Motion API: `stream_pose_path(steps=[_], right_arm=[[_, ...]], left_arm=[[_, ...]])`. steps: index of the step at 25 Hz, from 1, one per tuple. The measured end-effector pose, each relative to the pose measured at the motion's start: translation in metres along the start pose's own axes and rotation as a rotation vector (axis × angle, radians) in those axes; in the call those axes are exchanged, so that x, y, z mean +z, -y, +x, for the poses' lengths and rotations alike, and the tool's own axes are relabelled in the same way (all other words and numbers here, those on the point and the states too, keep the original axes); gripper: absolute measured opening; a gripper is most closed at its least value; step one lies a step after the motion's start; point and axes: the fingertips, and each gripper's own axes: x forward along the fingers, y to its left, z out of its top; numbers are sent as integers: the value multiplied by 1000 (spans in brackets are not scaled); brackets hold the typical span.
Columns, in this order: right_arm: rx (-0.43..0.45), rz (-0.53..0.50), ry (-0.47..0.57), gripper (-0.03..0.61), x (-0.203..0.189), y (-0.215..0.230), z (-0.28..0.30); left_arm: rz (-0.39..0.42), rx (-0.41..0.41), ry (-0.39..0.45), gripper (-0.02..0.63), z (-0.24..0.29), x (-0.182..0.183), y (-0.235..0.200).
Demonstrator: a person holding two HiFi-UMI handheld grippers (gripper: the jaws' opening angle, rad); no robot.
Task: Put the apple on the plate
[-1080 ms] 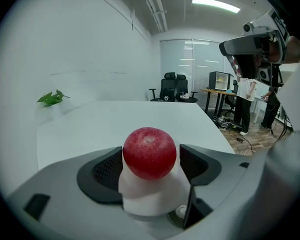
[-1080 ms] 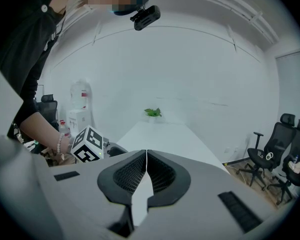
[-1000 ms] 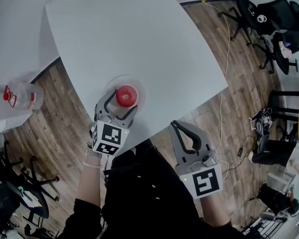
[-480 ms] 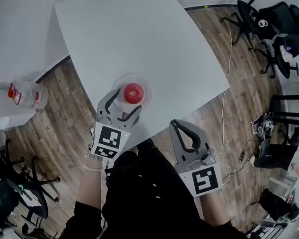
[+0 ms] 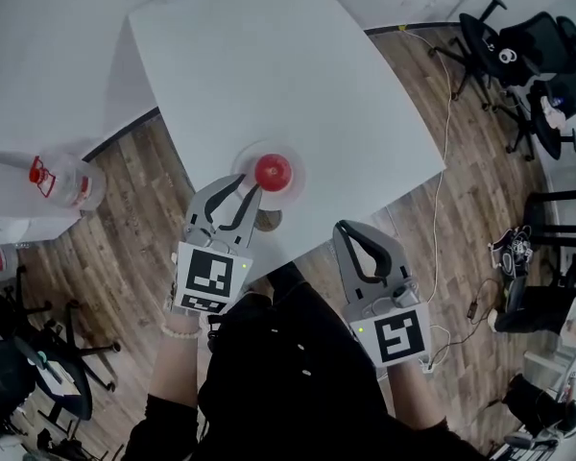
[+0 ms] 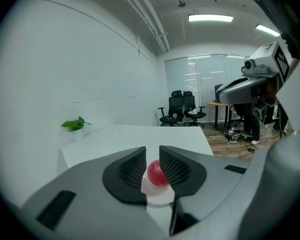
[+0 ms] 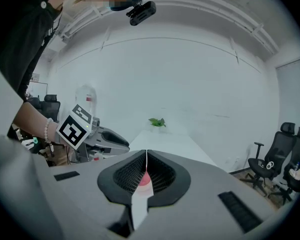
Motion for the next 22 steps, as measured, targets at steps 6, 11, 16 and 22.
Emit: stream_pose_path(steps=[6, 11, 16, 22], right_arm=[[-8, -11, 52, 43, 17, -13, -9], [-6, -32, 88, 43, 31, -28, -17], [-5, -39, 107, 43, 37, -42, -24], [-13, -54, 133, 43, 50, -54, -31]], left_arm=[[-13, 36, 40, 38, -34, 22, -3], [-46, 66, 53, 28, -64, 35, -5], [-24, 87, 66, 26, -92, 48, -3], [-3, 103, 55, 25, -122, 55, -1]])
